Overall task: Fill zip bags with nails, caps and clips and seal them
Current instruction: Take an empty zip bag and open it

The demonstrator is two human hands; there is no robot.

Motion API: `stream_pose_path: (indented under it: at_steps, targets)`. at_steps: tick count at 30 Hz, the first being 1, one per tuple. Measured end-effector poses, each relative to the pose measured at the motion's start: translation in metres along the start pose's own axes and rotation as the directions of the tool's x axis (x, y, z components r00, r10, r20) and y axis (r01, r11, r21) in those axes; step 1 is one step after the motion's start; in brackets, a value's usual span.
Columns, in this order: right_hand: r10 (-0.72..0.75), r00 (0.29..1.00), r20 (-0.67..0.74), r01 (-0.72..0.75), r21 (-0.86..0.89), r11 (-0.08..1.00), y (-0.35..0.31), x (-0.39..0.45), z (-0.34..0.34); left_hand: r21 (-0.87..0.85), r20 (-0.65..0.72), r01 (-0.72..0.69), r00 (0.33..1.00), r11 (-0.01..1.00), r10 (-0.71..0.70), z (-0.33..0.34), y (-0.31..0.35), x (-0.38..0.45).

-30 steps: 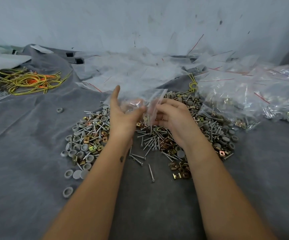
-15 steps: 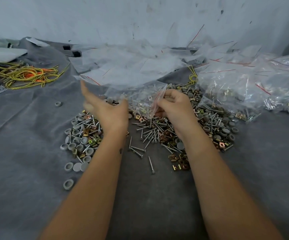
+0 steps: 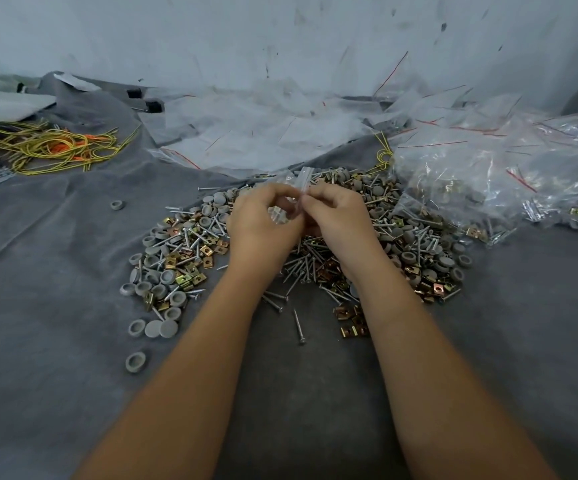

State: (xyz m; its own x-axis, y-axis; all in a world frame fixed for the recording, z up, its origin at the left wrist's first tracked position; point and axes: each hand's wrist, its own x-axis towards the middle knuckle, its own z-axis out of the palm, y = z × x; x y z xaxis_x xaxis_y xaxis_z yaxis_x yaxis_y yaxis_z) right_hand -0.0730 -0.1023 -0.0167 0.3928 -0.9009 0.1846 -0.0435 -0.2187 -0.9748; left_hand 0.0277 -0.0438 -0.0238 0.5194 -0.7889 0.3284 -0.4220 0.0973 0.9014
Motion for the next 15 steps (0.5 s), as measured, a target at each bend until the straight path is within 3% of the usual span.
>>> stream_pose_path:
  at_steps: [3,6,9,15]
  targets:
    - [-0.015,1.0,-0.007,0.015,-0.037,0.999,-0.0008,-0.0007,-0.0006,-0.005,-0.001,0.005,1.0,1.0,-0.005,0.0002,0.0001,-0.0005]
    - [-0.013,0.999,-0.029,0.012,-0.041,0.999,-0.0015,-0.0012,-0.0025,0.035,0.031,-0.111,0.993,0.993,0.11,0.0003,0.0004,-0.003]
    - [-0.027,0.999,-0.031,0.026,-0.02,0.999,-0.0012,-0.0012,-0.0049,-0.035,0.049,-0.166,0.985,0.986,0.167,0.0015,-0.0003,-0.0039]
    - [-0.01,1.0,-0.005,0.01,0.092,0.996,-0.0036,-0.0019,-0.0071,-0.27,0.097,0.014,0.995,0.963,0.013,-0.0069,0.0019,0.0004]
